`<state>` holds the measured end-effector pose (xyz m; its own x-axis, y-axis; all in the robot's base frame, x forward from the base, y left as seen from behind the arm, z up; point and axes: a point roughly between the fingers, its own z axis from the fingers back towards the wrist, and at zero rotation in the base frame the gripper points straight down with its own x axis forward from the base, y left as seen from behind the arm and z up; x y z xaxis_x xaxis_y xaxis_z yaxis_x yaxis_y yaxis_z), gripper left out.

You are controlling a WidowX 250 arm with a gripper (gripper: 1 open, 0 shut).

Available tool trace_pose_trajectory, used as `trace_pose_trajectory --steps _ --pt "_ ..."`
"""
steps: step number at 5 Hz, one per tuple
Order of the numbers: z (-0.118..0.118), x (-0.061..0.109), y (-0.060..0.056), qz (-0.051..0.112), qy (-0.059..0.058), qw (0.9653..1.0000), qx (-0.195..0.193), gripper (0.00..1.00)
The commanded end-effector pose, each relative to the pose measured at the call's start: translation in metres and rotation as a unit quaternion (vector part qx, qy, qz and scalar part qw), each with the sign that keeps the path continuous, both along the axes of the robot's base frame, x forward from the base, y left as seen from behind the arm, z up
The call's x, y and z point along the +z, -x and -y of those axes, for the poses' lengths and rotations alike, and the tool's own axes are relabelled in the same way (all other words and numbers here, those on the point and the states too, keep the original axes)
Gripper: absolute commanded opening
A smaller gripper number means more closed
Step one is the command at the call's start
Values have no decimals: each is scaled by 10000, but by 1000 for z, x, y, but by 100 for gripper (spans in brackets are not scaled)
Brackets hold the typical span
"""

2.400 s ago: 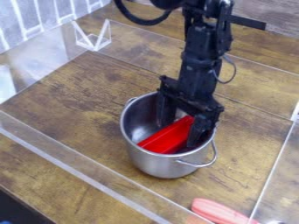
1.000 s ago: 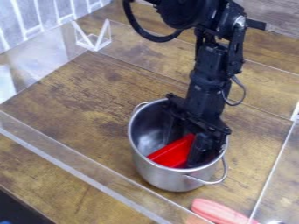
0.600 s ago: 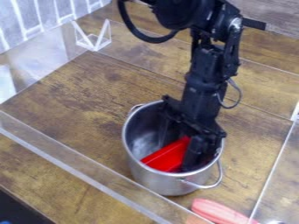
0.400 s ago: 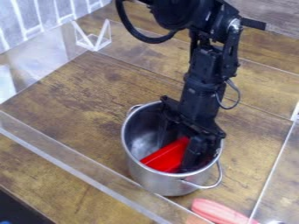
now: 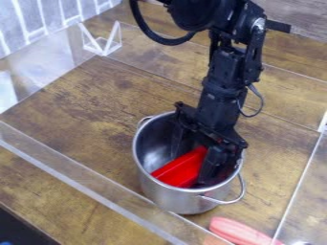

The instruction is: Remove the red object from the silver pot and put it on the table

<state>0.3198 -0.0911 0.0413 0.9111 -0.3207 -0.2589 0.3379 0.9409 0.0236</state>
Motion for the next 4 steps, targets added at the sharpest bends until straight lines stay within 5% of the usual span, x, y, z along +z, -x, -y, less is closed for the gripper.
trace_pose_trajectory --steps 1,2,4 --pt "-9 31 5 329 64 9993 -168 0" --pt "-19 43 13 362 61 9989 -291 0" --pt "-20 48 11 411 83 9964 -732 0"
